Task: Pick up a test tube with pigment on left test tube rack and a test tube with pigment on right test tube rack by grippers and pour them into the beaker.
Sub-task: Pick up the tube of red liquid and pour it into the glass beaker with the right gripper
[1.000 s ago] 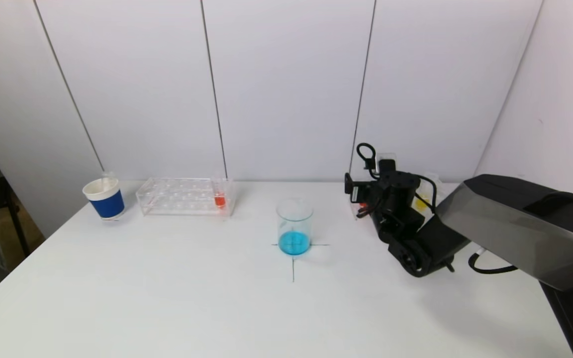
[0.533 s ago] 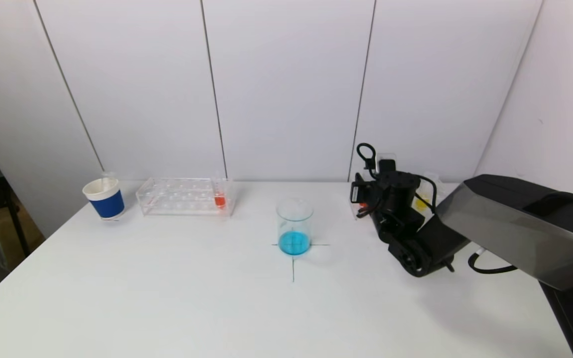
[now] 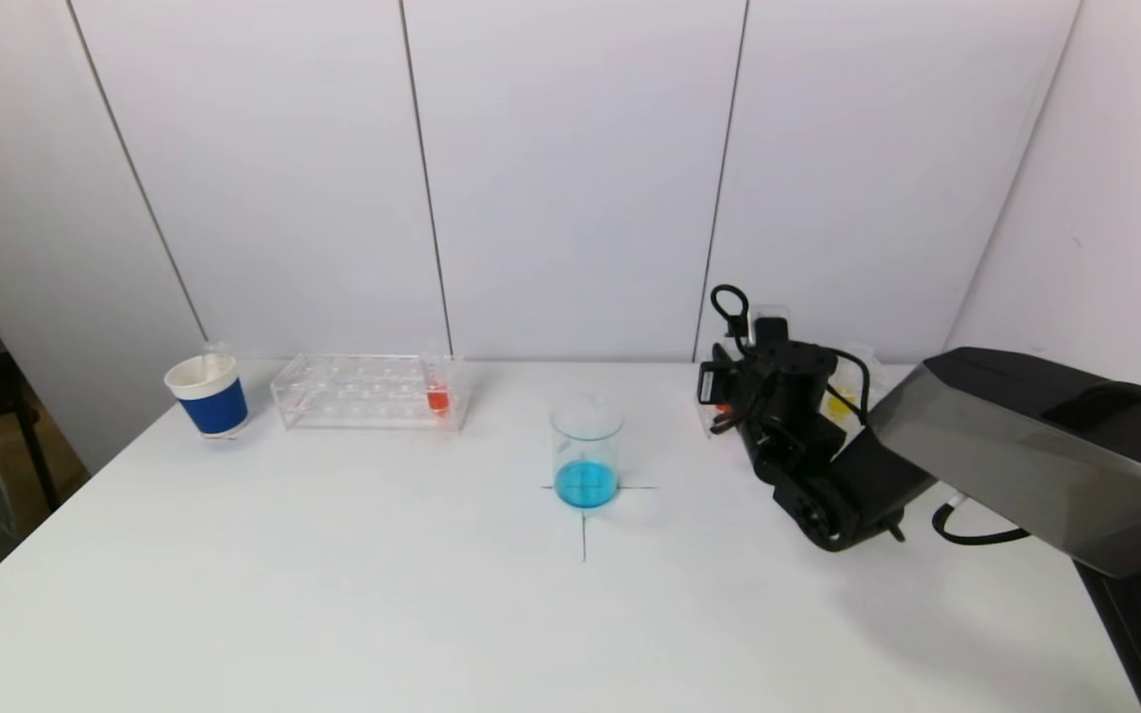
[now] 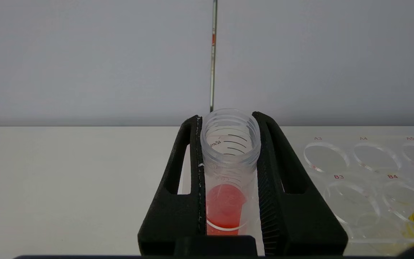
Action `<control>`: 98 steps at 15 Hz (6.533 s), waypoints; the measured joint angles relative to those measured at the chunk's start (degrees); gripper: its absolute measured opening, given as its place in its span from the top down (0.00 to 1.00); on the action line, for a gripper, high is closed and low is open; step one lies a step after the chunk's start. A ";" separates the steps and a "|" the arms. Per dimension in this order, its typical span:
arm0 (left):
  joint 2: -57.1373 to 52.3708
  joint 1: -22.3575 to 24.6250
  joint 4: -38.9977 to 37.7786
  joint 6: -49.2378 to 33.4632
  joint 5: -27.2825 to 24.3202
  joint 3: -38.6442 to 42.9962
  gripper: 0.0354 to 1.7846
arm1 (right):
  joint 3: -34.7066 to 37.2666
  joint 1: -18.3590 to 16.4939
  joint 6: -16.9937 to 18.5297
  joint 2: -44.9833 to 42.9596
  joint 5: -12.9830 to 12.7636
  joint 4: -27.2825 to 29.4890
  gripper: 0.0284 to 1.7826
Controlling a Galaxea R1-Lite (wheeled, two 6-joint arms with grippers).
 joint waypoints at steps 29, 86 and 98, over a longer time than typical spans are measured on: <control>0.00 0.02 0.00 0.00 -0.04 0.00 0.01 | -1.40 0.13 -4.49 -6.86 0.59 6.12 0.75; 0.00 0.00 0.00 0.00 -0.01 0.00 0.01 | -12.53 5.16 -41.67 -22.04 48.25 47.51 0.75; 0.00 0.00 0.00 0.04 -0.01 0.00 0.01 | -13.70 5.27 -57.65 -19.29 48.91 46.80 0.75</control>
